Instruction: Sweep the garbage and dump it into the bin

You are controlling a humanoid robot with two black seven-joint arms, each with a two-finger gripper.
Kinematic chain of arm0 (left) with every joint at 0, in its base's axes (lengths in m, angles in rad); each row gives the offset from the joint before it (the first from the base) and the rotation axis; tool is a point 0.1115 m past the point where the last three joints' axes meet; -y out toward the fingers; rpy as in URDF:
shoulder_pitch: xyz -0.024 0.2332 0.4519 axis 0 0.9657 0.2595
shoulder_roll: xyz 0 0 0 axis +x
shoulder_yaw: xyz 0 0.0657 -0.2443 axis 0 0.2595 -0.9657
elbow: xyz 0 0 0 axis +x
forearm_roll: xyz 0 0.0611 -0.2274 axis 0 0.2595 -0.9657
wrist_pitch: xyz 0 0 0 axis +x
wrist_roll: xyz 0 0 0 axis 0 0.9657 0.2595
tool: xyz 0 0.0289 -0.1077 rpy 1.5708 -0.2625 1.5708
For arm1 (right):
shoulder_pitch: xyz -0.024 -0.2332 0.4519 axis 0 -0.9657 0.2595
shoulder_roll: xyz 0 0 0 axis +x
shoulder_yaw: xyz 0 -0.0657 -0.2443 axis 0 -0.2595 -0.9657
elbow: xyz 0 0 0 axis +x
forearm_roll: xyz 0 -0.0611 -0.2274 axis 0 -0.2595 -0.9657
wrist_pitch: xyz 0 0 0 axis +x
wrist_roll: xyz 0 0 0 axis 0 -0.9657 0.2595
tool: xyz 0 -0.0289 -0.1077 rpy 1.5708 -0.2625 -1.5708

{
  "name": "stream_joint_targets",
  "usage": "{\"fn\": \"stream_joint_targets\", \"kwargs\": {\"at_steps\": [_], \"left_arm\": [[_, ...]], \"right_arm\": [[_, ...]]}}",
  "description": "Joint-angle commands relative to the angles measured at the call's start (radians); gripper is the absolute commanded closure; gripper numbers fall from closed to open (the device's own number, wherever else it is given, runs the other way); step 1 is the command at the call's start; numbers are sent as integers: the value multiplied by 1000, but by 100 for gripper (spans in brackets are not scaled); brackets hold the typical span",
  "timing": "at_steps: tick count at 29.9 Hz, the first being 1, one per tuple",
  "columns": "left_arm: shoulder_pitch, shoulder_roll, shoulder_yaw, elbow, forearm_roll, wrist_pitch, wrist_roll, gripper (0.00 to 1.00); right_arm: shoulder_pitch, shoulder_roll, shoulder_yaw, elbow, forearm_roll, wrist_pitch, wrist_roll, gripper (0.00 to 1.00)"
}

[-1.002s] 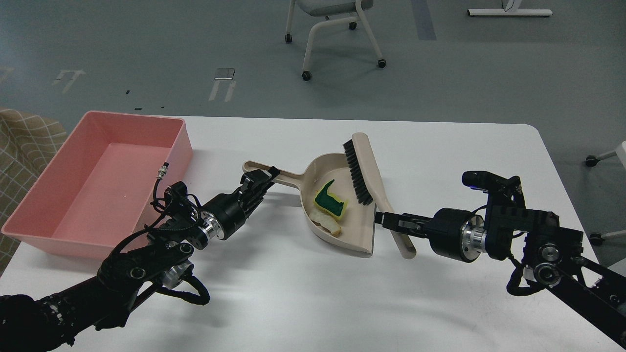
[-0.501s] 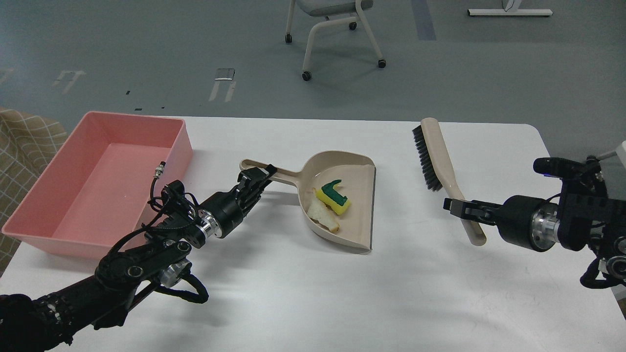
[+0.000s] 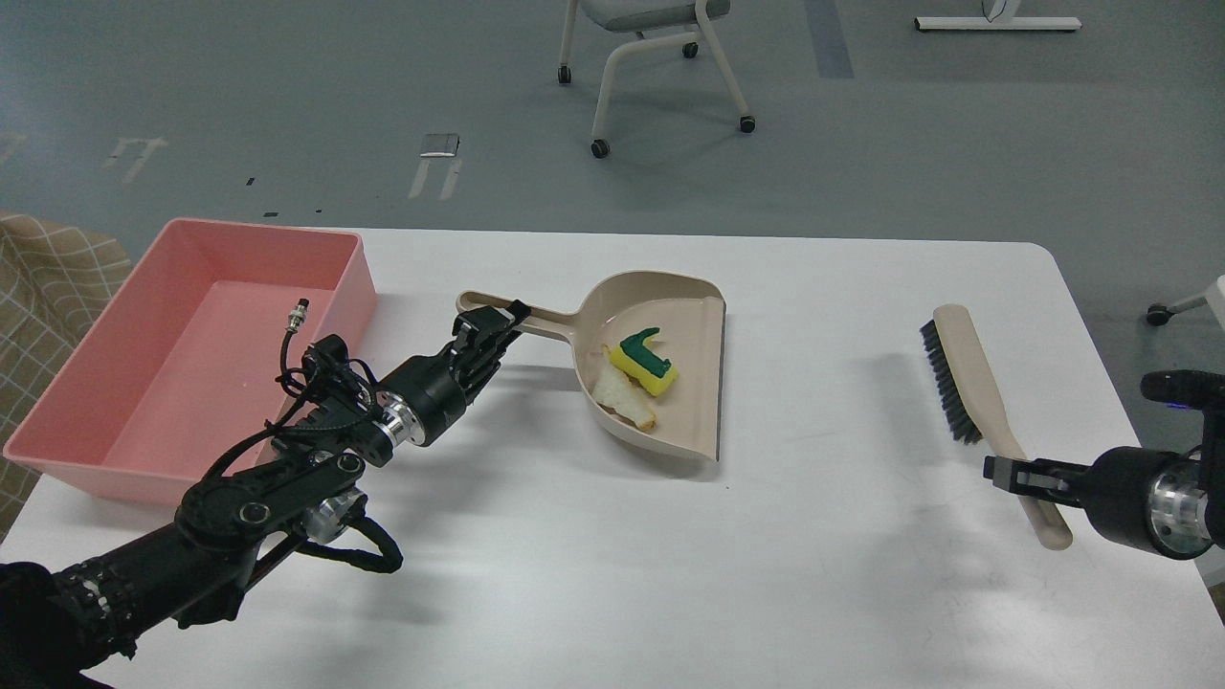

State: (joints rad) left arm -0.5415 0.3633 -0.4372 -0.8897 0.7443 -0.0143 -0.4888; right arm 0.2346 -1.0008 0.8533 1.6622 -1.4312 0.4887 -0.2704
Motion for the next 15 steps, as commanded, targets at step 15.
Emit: {"fn": "stream_joint_targets", "kwargs": {"at_steps": [15], "left_arm": [[-41,55,-5,-5,-92,-9,0,85]], "right_arm": [[-63,-27,0,-4,0,0,-13,90]]}}
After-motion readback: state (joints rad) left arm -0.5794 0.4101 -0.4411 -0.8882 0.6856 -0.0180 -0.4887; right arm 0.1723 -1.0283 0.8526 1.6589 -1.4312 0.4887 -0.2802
